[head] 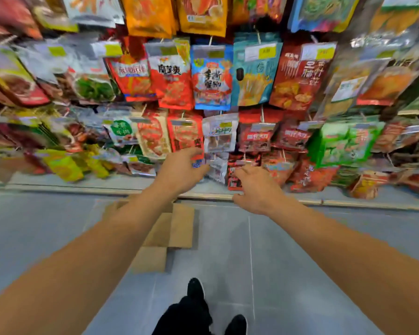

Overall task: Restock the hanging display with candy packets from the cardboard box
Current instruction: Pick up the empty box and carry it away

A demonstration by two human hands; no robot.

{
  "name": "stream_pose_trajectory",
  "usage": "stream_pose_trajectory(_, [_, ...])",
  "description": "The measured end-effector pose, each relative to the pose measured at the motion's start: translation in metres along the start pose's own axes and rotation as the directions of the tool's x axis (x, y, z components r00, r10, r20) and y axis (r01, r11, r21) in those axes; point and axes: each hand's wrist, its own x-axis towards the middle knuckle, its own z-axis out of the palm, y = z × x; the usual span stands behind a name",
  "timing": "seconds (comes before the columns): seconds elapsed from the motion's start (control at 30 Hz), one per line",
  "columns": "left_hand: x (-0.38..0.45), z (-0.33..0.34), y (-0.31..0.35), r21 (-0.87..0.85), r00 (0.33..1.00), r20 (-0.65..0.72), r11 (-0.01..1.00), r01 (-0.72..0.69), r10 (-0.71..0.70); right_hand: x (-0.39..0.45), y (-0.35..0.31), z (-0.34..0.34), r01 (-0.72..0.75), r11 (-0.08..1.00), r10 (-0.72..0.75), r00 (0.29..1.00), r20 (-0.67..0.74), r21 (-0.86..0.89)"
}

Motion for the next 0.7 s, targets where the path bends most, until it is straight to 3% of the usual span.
stream_pose_trajectory(0.2, [-0.05, -0.006, -0.104, -0.036, 0.992, 0.073, 0.994, 0.108, -0.105, 0.005, -0.084, 0.053, 0.019, 1.0, -0.018, 0.993, 0.115, -0.003])
stream_pose_trajectory(0.4, [-0.099, -0.043, -0.252, -0.057, 0.967, 0.138, 0.973, 0.225, -0.215, 0.034, -0.207, 0.115, -0.005, 1.0, 0.001, 0.974, 0.226, 0.018])
stream_pose_trajectory(0.53, [-0.13, -0.074, -0.37, -0.034, 0.92, 0.23, 0.942, 0.334, -0.318, 0.061, -0.314, 0.174, 0.004, 1.0, -0.009, 0.94, 0.341, 0.015])
stream_pose_trajectory(0.7, [-0.168, -0.094, -0.473, -0.024, 0.848, 0.302, 0.886, 0.463, -0.435, 0.079, -0.405, 0.22, 0.04, 0.999, -0.037, 0.874, 0.484, 0.004])
